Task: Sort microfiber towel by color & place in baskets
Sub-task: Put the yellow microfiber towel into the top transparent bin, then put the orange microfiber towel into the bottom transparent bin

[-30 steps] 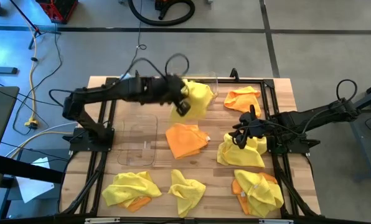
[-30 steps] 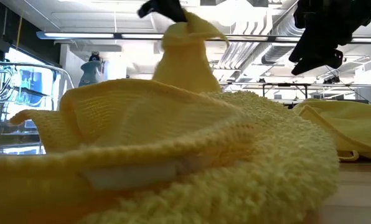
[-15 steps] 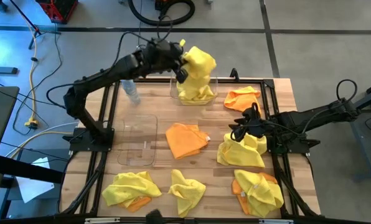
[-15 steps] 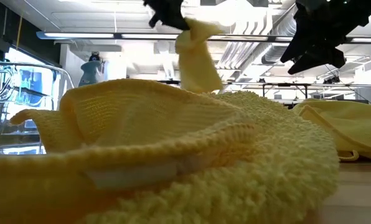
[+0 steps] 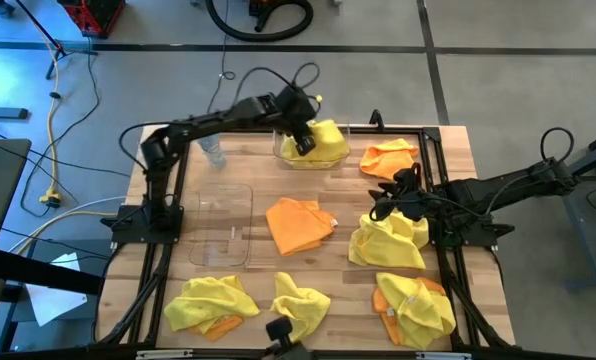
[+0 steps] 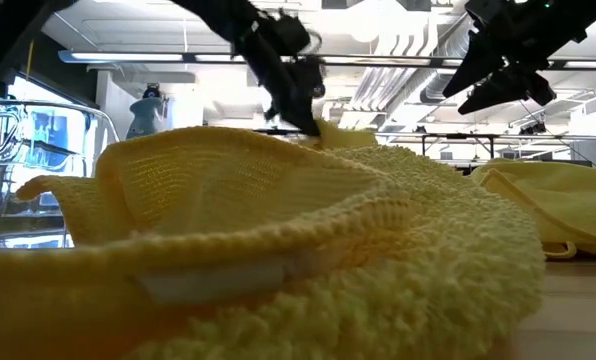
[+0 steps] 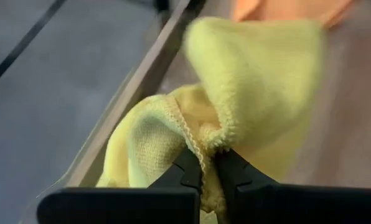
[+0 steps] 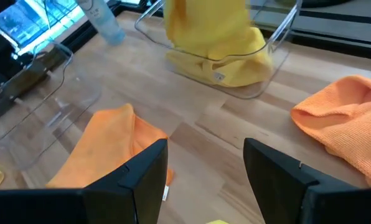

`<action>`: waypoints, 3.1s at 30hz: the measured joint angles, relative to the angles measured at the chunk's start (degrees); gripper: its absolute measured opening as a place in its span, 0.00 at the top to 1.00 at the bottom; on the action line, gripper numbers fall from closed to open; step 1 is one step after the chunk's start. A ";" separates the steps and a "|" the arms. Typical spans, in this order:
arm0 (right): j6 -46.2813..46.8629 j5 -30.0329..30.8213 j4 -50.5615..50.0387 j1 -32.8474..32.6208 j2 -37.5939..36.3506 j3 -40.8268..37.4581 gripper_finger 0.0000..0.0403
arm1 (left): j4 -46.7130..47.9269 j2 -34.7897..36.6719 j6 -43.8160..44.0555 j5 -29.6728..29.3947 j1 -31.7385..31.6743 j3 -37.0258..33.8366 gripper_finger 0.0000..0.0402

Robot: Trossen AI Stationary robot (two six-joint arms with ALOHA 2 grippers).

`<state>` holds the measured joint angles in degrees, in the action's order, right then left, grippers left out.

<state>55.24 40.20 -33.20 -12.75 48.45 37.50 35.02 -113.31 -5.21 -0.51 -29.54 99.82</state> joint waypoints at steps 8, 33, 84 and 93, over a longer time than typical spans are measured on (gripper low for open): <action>2.54 0.33 -0.49 0.00 0.00 0.00 0.49 | 1.13 -5.69 6.93 -6.31 -0.14 -0.01 0.98; 2.78 -1.28 -0.94 0.00 0.00 0.00 0.49 | 7.36 1.99 12.02 -6.22 0.84 0.01 0.59; -1.74 -16.83 -5.23 -0.04 -0.01 0.00 0.49 | 48.16 14.86 102.67 -17.82 70.25 0.03 0.59; -1.74 -16.83 -5.21 -0.04 -0.01 0.00 0.49 | 48.79 14.86 102.08 -16.97 70.03 0.03 0.59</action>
<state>53.49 23.38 -38.41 -12.80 48.45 37.50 83.81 -98.45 96.87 -17.48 40.49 99.85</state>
